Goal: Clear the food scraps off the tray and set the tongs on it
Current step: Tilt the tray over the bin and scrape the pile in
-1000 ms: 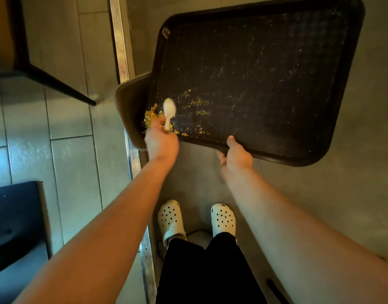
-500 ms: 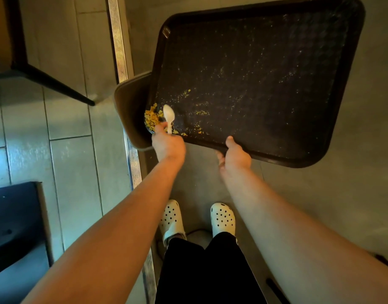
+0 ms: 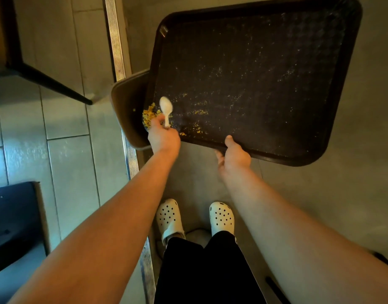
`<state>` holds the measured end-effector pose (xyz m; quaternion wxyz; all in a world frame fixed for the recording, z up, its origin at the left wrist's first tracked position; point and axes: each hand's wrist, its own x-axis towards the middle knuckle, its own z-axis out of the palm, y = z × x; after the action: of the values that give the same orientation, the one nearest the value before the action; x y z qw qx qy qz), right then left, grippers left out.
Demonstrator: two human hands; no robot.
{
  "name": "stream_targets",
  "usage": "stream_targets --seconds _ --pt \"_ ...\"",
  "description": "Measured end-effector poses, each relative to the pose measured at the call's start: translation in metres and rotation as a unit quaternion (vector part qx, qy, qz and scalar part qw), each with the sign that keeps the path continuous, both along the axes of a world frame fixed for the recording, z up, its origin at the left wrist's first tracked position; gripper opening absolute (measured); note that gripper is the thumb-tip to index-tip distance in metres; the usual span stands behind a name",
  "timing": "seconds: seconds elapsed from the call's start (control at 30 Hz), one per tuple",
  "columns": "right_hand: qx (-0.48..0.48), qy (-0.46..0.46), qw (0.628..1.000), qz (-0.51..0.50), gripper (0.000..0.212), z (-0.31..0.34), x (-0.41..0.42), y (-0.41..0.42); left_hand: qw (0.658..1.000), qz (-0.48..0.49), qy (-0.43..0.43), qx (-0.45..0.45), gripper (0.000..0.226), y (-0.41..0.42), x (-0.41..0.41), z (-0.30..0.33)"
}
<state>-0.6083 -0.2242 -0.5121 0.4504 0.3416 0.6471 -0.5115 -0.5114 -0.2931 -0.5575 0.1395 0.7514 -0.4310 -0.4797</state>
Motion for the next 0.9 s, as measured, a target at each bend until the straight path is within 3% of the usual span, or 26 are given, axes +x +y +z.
stream_targets --seconds 0.1,0.17,0.47,0.67,0.9 --pt "-0.005 0.012 1.0 -0.009 0.043 -0.004 0.0 -0.002 0.989 -0.115 0.083 -0.045 0.038 0.017 -0.017 0.01" --pt "-0.009 0.016 1.0 -0.004 0.042 -0.008 0.001 -0.002 0.982 -0.162 0.09 -0.037 0.038 0.023 -0.028 0.008" --pt "0.004 0.011 1.0 -0.01 0.044 -0.007 -0.001 0.0 1.0 -0.01 -0.023 -0.009 0.04 0.036 0.003 -0.007" --pt "0.002 0.026 1.0 -0.004 0.04 -0.013 0.0 -0.002 0.98 -0.178 0.079 -0.043 0.04 0.052 -0.02 0.012" --pt "0.009 0.011 1.0 -0.004 0.043 -0.006 -0.002 0.002 0.999 0.01 -0.005 0.03 0.041 0.045 0.002 0.005"
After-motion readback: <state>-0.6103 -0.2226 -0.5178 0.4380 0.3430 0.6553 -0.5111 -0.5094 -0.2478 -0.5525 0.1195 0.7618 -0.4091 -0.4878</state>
